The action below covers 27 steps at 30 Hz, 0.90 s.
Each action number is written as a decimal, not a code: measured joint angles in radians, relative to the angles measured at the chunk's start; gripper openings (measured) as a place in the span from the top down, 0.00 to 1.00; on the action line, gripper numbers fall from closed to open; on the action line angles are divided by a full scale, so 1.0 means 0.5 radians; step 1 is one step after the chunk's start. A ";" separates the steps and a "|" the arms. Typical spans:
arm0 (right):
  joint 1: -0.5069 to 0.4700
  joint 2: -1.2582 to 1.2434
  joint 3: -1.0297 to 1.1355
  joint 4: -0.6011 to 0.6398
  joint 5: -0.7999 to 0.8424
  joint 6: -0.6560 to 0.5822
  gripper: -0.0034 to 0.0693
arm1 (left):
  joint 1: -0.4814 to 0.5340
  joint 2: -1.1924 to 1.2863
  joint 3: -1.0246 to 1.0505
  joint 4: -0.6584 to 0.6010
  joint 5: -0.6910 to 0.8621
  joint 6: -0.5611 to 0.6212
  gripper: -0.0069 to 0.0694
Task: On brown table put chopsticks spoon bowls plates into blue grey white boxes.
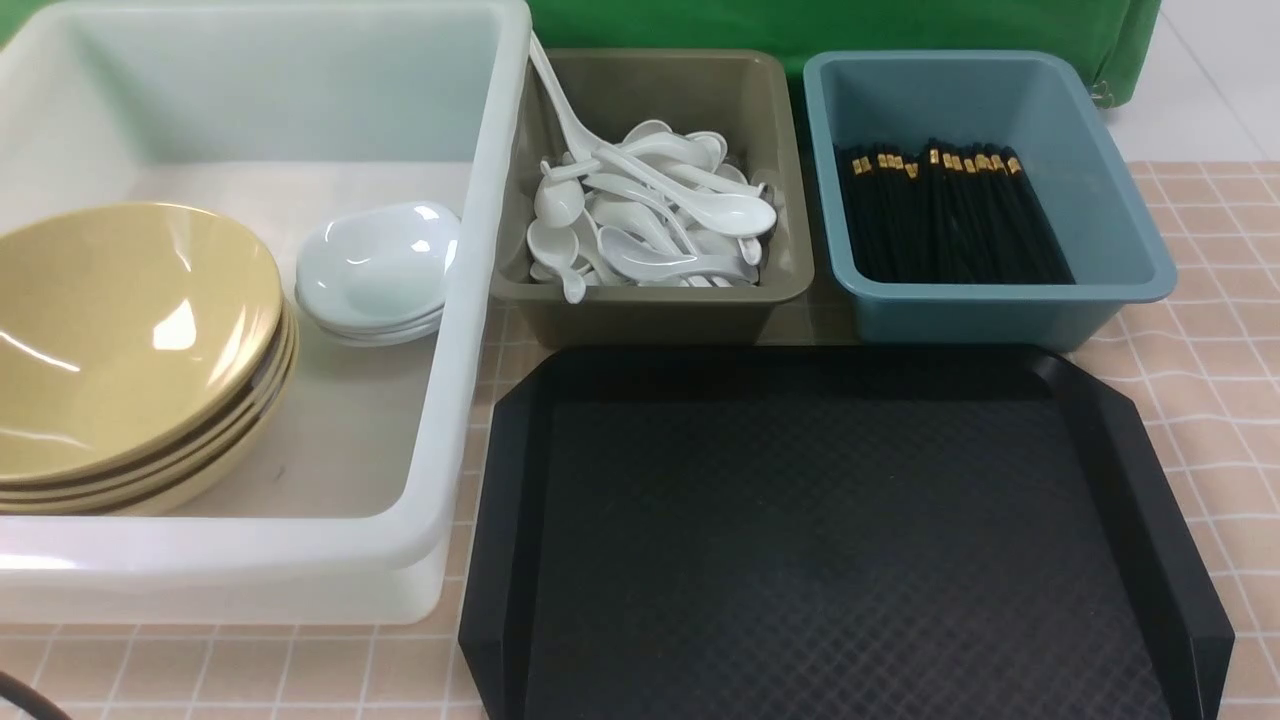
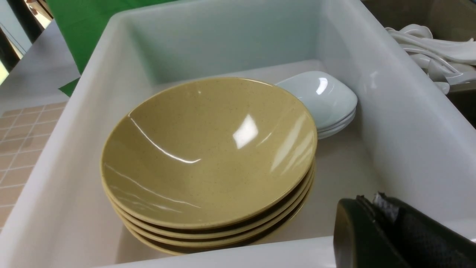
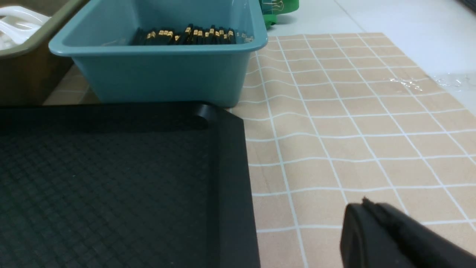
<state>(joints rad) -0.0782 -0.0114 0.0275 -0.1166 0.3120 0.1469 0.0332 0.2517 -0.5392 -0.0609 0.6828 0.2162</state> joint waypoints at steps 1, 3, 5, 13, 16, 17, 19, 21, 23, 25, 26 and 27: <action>0.000 0.000 0.000 0.000 0.000 0.000 0.90 | 0.000 0.000 0.000 0.000 0.000 0.000 0.90; 0.000 0.000 0.000 0.000 0.000 0.000 0.90 | 0.000 0.000 0.000 0.000 0.000 0.000 0.90; 0.000 0.000 0.000 0.000 0.000 0.000 0.89 | -0.004 0.000 0.005 0.000 -0.004 0.000 0.90; 0.000 0.000 0.000 0.000 0.002 0.000 0.89 | -0.128 -0.145 0.282 -0.008 -0.247 -0.010 0.90; 0.000 0.000 0.000 0.000 0.002 0.000 0.89 | -0.130 -0.267 0.534 -0.034 -0.611 -0.050 0.90; 0.000 0.000 0.000 0.000 0.002 0.000 0.89 | -0.130 -0.332 0.655 -0.034 -0.771 -0.063 0.90; 0.000 0.000 0.000 0.000 0.002 0.000 0.89 | -0.130 -0.416 0.849 -0.034 -0.978 -0.098 0.90; 0.000 0.000 0.000 0.000 0.002 0.000 0.89 | -0.130 -0.498 1.009 -0.034 -1.135 -0.171 0.90; 0.000 0.000 0.000 0.000 0.002 0.000 0.89 | -0.130 -0.515 1.076 -0.034 -1.165 -0.209 0.90; 0.000 0.000 0.000 0.000 0.002 0.000 0.89 | -0.130 -0.521 1.127 -0.035 -1.156 -0.282 0.90; 0.000 0.000 0.000 0.000 0.002 0.000 0.89 | -0.130 -0.526 1.129 -0.035 -1.116 -0.314 0.90; 0.000 0.000 0.000 0.000 0.002 0.000 0.89 | -0.130 -0.526 1.129 -0.035 -1.068 -0.329 0.90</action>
<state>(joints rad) -0.0782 -0.0114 0.0275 -0.1166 0.3130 0.1469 -0.0316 -0.0111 0.0252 -0.0782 0.1489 0.0517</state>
